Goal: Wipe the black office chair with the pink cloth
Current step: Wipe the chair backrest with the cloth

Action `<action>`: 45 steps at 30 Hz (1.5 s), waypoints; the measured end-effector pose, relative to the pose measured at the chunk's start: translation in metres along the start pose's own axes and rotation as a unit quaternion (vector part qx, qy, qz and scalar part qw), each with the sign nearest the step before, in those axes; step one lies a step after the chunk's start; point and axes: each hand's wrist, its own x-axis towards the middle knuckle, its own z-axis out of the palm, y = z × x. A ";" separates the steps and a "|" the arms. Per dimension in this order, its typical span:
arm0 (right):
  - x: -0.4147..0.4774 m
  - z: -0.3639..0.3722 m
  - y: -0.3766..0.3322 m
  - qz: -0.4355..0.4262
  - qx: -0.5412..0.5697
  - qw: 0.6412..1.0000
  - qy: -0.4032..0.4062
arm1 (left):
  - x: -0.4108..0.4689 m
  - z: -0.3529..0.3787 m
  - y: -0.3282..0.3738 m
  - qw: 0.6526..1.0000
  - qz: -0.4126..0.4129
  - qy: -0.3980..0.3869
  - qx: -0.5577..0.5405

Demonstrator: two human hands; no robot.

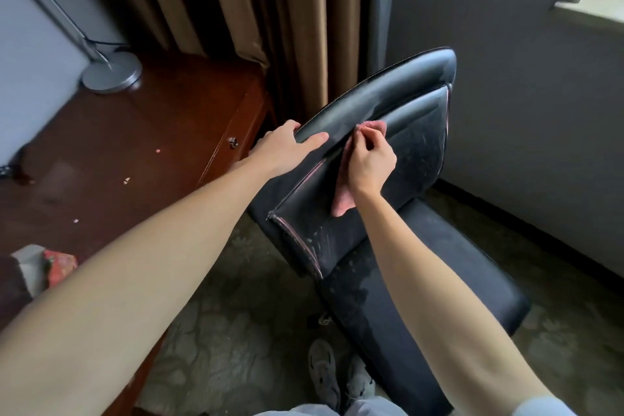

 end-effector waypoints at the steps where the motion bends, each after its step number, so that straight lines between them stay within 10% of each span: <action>1: -0.003 0.000 0.000 0.001 0.001 1.000 -0.006 | -0.001 0.001 0.001 1.000 0.002 0.007 -0.005; 11: -0.092 0.010 0.022 -0.086 -0.017 0.987 -0.137 | -0.005 0.000 0.001 1.000 -0.002 0.029 -0.009; 37: -0.054 0.023 0.009 -0.016 0.001 1.000 -0.005 | 0.002 0.001 -0.022 0.998 0.037 0.012 -0.047; 45: -0.133 0.024 0.028 -0.097 -0.037 0.985 -0.135 | 0.003 0.001 -0.019 0.999 0.036 0.010 -0.035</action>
